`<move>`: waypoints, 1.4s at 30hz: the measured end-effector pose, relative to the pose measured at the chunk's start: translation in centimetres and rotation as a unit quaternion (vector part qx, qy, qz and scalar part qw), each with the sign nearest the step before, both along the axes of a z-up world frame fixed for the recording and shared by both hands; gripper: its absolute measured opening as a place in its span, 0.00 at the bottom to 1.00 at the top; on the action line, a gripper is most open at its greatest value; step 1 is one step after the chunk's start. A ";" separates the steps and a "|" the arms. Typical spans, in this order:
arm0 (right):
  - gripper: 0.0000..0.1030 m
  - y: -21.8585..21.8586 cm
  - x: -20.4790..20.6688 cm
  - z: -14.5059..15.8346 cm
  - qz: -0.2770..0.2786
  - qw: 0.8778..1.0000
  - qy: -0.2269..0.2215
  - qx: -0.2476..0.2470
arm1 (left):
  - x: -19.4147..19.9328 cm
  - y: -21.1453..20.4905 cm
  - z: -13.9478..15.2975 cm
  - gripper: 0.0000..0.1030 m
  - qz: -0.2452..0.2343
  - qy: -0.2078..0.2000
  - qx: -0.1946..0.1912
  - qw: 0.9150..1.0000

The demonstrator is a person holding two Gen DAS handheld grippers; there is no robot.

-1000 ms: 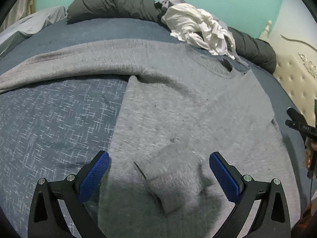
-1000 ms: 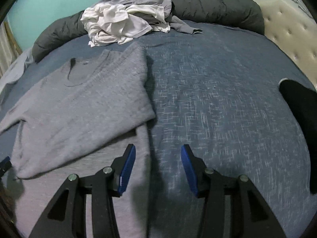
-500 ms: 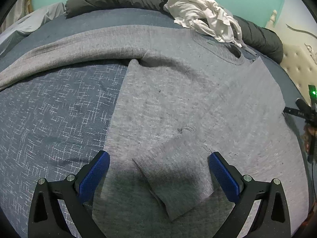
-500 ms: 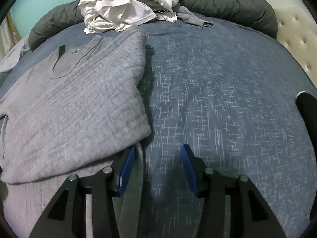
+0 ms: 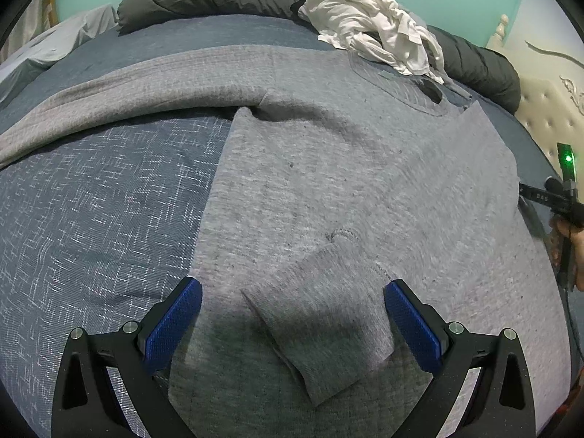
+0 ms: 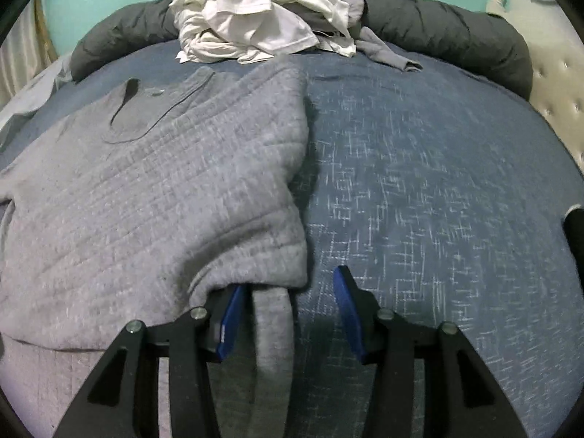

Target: Fold clothes

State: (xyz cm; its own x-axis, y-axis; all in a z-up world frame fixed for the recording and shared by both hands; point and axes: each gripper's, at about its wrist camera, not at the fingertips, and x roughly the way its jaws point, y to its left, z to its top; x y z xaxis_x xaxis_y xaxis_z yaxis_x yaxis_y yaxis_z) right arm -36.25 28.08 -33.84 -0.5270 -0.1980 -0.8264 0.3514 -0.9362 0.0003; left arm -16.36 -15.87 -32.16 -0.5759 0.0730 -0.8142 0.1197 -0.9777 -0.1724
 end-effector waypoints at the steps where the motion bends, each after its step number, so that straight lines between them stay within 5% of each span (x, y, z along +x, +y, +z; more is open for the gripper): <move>1: 0.40 0.3 0.0 0.0 -0.005 1.000 0.001 -0.003 | 0.0 0.0 0.0 1.00 0.000 0.000 0.000 1.000; 7: 0.13 0.5 0.2 1.0 -0.013 1.000 0.025 0.005 | -0.1 0.0 -0.2 1.00 -0.001 -0.003 -0.002 1.000; 15: 0.09 1.5 -0.2 0.3 -0.025 0.999 0.024 0.018 | -0.2 0.0 -0.5 1.00 -0.002 -0.010 -0.007 1.000; 22: 0.11 2.0 -0.3 0.4 -0.007 1.000 0.010 0.005 | 0.1 -0.3 -0.7 1.00 -0.004 -0.016 -0.007 1.000; 26: 0.23 3.3 0.3 1.3 0.006 1.000 -0.019 -0.010 | 0.1 -0.5 -0.1 1.00 -0.001 -0.012 -0.001 1.000; 32: 0.24 6.5 0.7 5.0 -0.025 0.999 -0.013 -0.032 | 0.4 -0.6 2.2 1.00 0.003 0.012 0.007 1.000; 42: 0.37 3.0 -6.6 7.1 -0.030 0.998 -0.011 -0.057 | -2.3 -0.4 3.3 1.00 -0.005 0.037 -0.001 0.999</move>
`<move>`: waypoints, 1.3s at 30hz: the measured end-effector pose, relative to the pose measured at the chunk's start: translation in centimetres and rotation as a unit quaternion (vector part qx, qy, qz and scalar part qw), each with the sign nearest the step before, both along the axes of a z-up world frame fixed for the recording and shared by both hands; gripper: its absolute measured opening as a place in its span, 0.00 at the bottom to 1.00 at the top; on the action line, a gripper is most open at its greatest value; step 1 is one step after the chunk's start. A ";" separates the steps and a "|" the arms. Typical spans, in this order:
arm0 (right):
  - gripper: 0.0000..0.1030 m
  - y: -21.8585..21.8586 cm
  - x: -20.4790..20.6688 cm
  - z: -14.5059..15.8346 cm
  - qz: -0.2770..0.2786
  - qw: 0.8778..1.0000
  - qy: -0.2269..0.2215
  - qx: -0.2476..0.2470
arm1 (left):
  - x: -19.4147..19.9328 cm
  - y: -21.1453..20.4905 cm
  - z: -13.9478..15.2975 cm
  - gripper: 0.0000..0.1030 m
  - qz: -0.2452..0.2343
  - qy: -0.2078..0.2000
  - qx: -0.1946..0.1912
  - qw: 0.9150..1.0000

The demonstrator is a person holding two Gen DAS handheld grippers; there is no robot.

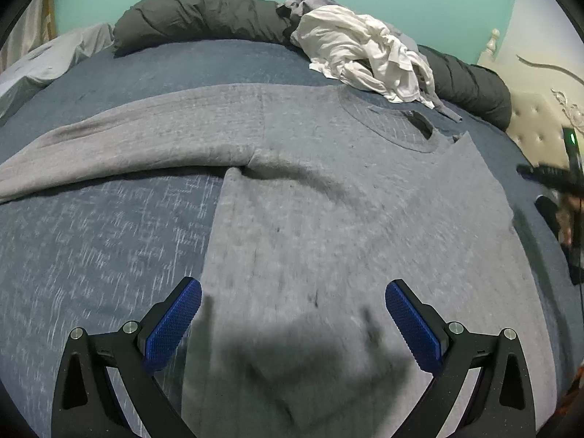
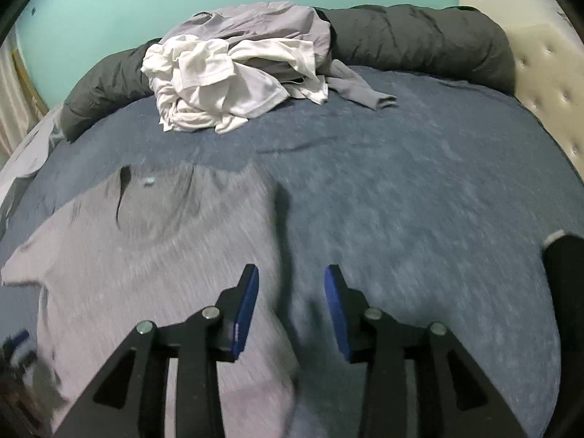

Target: Fold clothes

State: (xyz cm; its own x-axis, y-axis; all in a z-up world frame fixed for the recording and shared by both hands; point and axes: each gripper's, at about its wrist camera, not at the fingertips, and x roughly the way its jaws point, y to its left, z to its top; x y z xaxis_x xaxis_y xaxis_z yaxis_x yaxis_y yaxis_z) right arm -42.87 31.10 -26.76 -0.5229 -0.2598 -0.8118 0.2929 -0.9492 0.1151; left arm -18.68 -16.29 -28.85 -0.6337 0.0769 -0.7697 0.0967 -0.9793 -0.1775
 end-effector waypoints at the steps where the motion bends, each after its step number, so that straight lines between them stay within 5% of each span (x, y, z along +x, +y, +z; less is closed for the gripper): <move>1: 0.37 -0.6 -0.9 0.0 0.000 1.000 -0.003 -0.001 | -0.4 0.0 -0.1 1.00 0.001 0.000 0.000 1.000; 10: 0.39 -3.0 -8.1 -1.9 -0.031 0.998 -0.043 -0.015 | -1.8 0.2 -1.5 1.00 0.000 -0.012 0.013 1.000; 19: 0.39 -5.1 -10.8 -3.8 -0.028 0.997 -0.066 0.002 | -2.6 0.5 -2.0 1.00 -0.012 -0.014 0.014 1.000; 24: 0.11 -5.9 -11.8 -4.9 -0.030 0.996 -0.077 0.046 | -2.9 0.6 -2.7 1.00 -0.013 -0.022 0.009 1.000; 39: 0.06 -4.5 -13.9 -7.5 -0.097 0.992 -0.061 0.054 | -3.2 1.4 -4.3 1.00 -0.017 -0.045 -0.021 0.999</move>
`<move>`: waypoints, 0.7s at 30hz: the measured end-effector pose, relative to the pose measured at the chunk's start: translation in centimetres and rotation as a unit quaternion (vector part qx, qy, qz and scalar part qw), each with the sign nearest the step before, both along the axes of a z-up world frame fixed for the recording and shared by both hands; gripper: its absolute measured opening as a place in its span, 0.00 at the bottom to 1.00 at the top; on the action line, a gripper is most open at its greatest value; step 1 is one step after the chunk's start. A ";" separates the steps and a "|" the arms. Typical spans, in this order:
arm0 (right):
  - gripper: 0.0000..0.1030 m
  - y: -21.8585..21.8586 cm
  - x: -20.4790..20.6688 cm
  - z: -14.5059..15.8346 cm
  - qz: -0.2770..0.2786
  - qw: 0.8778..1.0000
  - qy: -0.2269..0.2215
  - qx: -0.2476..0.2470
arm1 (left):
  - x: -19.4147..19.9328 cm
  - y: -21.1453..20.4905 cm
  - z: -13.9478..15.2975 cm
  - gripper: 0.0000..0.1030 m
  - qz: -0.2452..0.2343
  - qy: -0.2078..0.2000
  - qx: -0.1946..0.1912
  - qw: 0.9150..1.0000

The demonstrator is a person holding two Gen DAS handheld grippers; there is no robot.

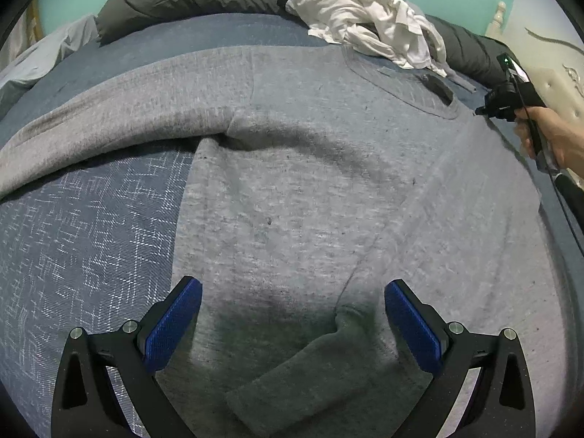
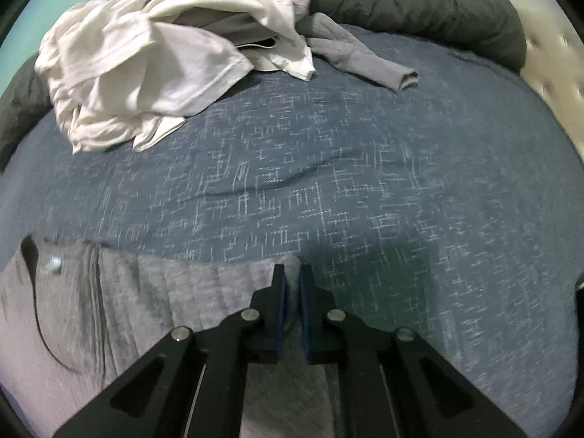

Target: Fold clothes

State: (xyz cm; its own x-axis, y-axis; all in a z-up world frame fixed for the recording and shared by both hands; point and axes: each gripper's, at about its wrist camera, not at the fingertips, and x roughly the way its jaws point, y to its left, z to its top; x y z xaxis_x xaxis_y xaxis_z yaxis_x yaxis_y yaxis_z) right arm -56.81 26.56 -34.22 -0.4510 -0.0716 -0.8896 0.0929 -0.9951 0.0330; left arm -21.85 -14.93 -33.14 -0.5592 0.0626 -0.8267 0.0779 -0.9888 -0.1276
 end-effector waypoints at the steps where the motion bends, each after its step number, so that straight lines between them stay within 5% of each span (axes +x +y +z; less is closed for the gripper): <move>1: 0.06 0.2 -0.2 -0.2 -0.006 1.000 -0.001 -0.004 | 0.0 0.0 0.0 1.00 0.000 -0.001 -0.002 1.000; 9: 0.09 1.3 -0.4 0.5 -0.031 0.998 0.025 -0.046 | -0.3 0.1 -0.1 1.00 -0.001 -0.002 -0.003 1.000; 15: 0.10 1.1 1.1 3.8 0.017 0.996 0.066 -0.066 | -0.3 0.0 -0.1 1.00 0.000 -0.001 0.001 1.000; 21: 0.09 -0.4 3.2 2.3 0.063 0.996 0.029 -0.050 | -0.1 -0.1 0.0 1.00 0.001 0.000 0.003 1.000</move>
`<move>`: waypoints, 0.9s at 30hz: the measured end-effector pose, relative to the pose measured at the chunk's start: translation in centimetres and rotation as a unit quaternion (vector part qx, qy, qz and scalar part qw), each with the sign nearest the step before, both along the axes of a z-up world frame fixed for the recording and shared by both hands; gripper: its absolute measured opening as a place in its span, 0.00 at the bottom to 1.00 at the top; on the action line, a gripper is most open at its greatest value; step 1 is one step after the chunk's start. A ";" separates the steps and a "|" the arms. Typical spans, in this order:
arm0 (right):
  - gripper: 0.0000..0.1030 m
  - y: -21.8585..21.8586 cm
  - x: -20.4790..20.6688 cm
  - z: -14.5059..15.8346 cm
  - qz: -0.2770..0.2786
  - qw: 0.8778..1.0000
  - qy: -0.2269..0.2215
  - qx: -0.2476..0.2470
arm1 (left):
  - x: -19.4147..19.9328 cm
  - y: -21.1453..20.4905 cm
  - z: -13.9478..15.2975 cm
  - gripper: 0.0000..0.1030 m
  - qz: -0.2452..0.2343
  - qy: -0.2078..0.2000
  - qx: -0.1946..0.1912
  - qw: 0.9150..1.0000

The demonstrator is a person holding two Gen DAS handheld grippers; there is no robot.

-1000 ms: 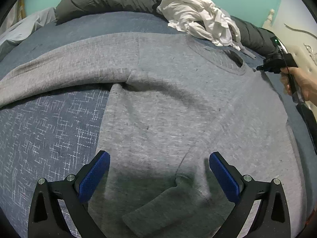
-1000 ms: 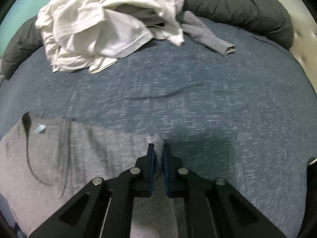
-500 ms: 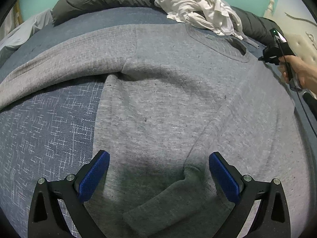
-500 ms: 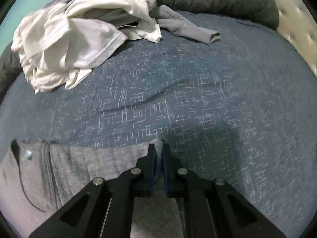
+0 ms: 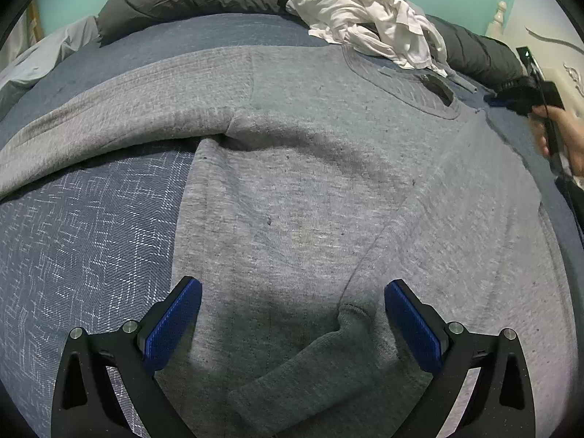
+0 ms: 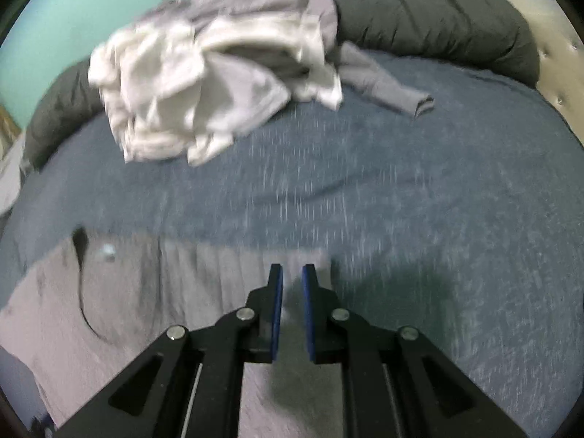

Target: Fold clothes

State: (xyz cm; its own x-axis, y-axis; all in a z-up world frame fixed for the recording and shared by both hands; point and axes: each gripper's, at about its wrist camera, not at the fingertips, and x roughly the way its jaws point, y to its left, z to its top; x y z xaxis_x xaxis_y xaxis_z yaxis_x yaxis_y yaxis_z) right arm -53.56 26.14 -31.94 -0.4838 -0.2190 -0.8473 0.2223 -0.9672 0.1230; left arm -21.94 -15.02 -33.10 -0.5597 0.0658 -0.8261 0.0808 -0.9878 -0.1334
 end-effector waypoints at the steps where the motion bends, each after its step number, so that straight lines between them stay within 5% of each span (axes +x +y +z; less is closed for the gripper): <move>1: 0.09 0.1 0.0 -0.6 -0.003 1.000 -0.004 -0.001 | 0.1 0.0 0.0 1.00 0.000 0.000 0.000 1.000; 8: 0.06 0.7 -2.6 -3.0 -0.032 0.999 -0.016 -0.013 | 0.3 -0.1 0.0 1.00 0.000 -0.002 -0.002 1.000; 13: 0.07 2.9 -1.6 -0.9 -0.044 0.998 0.031 -0.043 | 0.0 0.1 -0.1 1.00 -0.001 -0.005 -0.005 1.000; 21: 0.07 5.3 7.0 0.8 -0.005 0.997 0.015 -0.080 | -0.2 0.1 0.0 1.00 -0.001 -0.006 0.000 1.000; 27: 0.07 6.6 13.0 -1.1 0.017 0.997 0.001 -0.081 | -0.1 0.0 0.1 1.00 0.003 -0.007 0.001 1.000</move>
State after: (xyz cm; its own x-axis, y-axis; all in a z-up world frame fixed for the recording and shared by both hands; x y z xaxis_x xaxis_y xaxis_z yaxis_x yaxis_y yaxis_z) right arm -40.56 32.79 -33.00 -0.4762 -0.3692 -0.7981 0.2543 -0.9266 0.2770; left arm -22.02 -14.97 -33.05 -0.5480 0.0640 -0.8340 0.0890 -0.9869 -0.1342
